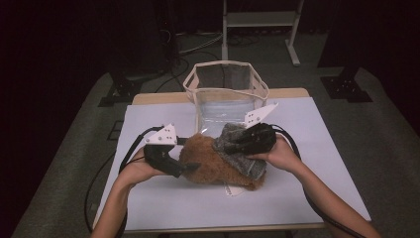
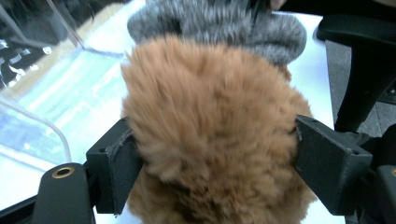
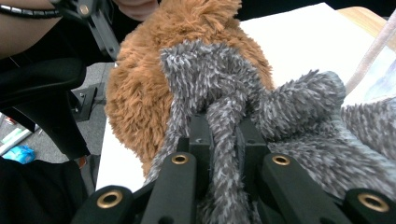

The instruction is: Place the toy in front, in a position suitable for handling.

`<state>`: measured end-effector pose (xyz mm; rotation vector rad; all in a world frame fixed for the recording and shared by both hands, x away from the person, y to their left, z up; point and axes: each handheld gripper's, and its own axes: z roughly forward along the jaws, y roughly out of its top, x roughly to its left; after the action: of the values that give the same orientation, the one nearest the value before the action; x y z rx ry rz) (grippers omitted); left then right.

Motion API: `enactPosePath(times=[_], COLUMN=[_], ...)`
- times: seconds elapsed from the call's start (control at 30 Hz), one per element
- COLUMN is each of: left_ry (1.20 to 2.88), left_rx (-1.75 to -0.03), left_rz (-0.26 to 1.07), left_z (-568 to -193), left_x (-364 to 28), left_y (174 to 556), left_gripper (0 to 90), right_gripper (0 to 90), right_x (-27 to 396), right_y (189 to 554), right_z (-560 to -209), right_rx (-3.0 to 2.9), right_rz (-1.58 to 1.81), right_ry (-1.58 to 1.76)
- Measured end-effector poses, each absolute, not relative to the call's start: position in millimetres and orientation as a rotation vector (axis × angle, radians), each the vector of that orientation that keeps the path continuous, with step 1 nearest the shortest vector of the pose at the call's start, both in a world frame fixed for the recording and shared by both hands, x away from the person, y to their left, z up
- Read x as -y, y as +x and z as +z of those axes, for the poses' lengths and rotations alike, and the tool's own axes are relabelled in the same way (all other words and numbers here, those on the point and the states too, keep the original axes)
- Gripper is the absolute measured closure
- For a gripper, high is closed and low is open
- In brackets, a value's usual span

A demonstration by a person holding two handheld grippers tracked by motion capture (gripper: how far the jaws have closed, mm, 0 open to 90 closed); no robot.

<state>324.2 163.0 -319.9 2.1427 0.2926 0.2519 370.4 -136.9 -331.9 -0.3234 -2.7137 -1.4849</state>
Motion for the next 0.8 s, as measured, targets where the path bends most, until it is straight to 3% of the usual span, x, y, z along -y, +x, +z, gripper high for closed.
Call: enactPosePath(times=[0.37, 0.8], left_ry=[2.221, 2.258], left_rx=[-0.288, -0.284], left_rz=[0.221, 0.269], left_z=[-329.1, -328.3], left_x=[-164.2, -168.3], left_y=[323.8, 323.9], left_gripper=[25.9, 24.0], right_gripper=[79.4, 79.3], right_x=[141.5, 177.4], right_y=[359.2, 360.3], right_z=[-332.9, -356.1], right_rx=[2.761, 2.743], right_rz=[-1.468, -1.472], right_ry=[-0.288, -0.461])
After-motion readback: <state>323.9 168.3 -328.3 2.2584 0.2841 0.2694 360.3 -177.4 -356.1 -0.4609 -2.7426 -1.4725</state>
